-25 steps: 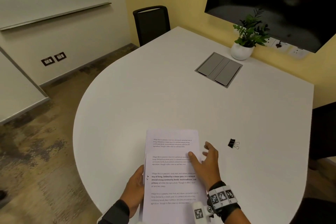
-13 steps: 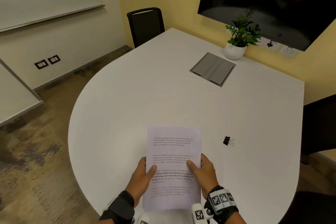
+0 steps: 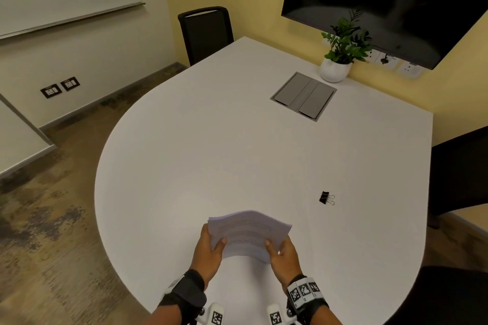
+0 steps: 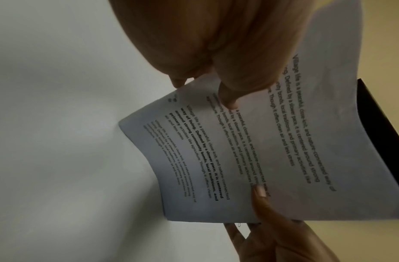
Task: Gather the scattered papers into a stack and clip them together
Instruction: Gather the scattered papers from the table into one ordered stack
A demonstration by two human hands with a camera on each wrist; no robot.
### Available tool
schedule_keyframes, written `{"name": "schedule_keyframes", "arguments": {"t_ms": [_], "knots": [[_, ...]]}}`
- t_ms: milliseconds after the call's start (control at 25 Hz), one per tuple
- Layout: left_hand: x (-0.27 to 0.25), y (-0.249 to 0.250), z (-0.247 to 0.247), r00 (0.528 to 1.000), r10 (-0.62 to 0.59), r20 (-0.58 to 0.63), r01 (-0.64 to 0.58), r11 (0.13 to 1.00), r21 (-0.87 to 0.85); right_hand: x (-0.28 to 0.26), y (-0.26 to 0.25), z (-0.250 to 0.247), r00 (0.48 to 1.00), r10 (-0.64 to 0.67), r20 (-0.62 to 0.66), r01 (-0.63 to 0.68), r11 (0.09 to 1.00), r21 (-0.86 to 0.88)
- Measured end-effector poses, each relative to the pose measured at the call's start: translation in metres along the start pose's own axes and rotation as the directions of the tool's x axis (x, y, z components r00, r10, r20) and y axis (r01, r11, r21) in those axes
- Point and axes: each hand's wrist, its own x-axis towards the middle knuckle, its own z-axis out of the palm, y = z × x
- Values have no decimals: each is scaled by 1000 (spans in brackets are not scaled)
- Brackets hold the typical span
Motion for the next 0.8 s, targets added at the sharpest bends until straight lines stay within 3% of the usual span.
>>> {"name": "schedule_keyframes", "arguments": {"t_ms": [240,360,520,680,800], "knots": [[1,6,-15,1000,-4,4,4,997,-78,9,-21,-11,991,-129,46,132,987,-92],[-2,9,-26,997,-32,65,46,972,-230,17,-30,-19,980,-186,78,191,980,-63],[-2,5,-32,984,-108,144,163,879,-448,21,-41,-20,977,-177,117,176,984,19],[1,3,-40,992,-127,21,119,844,-524,8,-45,-27,984,-64,166,56,997,51],[2,4,-52,985,-152,-83,64,763,-643,-10,-45,-45,983,1,183,-21,994,108]]}}
